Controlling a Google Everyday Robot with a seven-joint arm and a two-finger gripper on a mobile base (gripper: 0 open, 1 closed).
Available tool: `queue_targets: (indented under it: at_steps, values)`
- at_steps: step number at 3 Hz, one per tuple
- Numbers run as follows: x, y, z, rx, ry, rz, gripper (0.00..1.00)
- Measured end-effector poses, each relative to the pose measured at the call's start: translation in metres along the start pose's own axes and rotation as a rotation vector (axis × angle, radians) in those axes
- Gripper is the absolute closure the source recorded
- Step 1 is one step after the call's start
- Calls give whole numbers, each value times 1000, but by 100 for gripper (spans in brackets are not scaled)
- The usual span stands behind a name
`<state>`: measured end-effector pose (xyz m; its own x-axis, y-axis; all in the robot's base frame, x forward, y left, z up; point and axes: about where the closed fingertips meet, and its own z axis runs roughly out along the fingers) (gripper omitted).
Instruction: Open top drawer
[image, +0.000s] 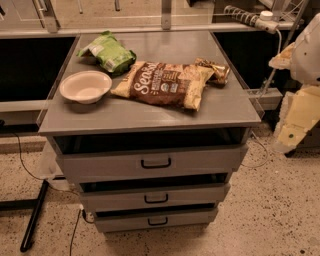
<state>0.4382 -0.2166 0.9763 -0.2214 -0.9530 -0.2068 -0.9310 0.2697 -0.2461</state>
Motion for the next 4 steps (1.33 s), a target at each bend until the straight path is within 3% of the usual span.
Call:
queue_targets:
  at_steps: [2, 3, 4]
  values:
    - [0, 3, 2, 12, -22, -21, 0]
    - [8, 12, 24, 27, -80, -53, 0]
    - [25, 15, 65, 38, -177, -85, 0]
